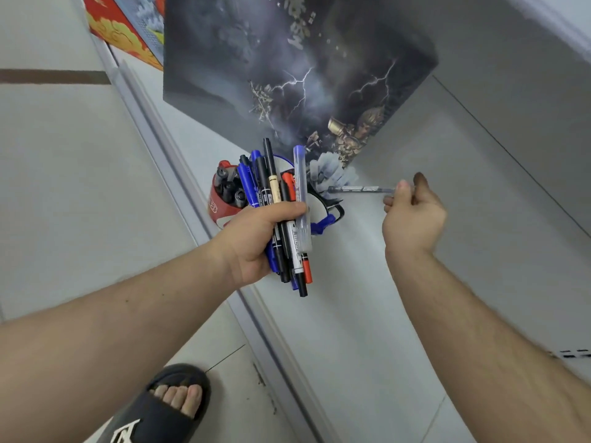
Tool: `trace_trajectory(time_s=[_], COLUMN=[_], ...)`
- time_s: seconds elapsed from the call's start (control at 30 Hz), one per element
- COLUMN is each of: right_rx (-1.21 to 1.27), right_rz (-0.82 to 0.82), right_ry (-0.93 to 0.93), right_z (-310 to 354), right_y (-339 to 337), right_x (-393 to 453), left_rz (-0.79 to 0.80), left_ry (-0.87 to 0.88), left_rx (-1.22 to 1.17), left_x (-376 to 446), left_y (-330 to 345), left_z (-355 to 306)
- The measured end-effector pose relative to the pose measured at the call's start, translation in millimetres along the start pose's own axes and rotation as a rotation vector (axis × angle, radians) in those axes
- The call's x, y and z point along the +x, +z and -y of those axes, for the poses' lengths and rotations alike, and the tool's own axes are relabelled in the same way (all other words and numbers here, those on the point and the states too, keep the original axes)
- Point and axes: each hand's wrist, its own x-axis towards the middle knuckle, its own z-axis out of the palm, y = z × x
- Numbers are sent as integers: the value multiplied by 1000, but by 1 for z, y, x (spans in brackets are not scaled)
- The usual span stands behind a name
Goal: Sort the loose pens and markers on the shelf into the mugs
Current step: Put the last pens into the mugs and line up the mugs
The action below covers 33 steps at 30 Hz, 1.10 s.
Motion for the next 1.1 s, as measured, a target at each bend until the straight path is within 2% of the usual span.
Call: trace_trajectory(time_s=[0.2,0.37,0.47,0.77,0.83,0.97,1.03,1.1], right_rx=[-295,-183,-206,-451,-565,-960,-985,-915], right_rz=[56,-13,4,177,269,490,562,558], right_ry=[-251,-322,-348,-303,-331,-407,-301,-272], right_z=[0,3,0,-10,-13,-29,-35,-36], right_y=[47,62,67,82,83,79,74,71], right_x=[29,34,39,45,45,41,33,29], left_rz=[-18,-54,-44,-37,-39,-41,-46,-50], left_ry=[20,60,66,61,66,76,77,75], left_rx=[-73,-94,-82,-80,-84,-90,-88,-94], left_x=[6,10,9,6,8,9,7,6], left_y=[-18,-24,-25,-28,-27,-22,-20,-17], left_z=[1,-4,-7,-13,-11,-10,-11,-11])
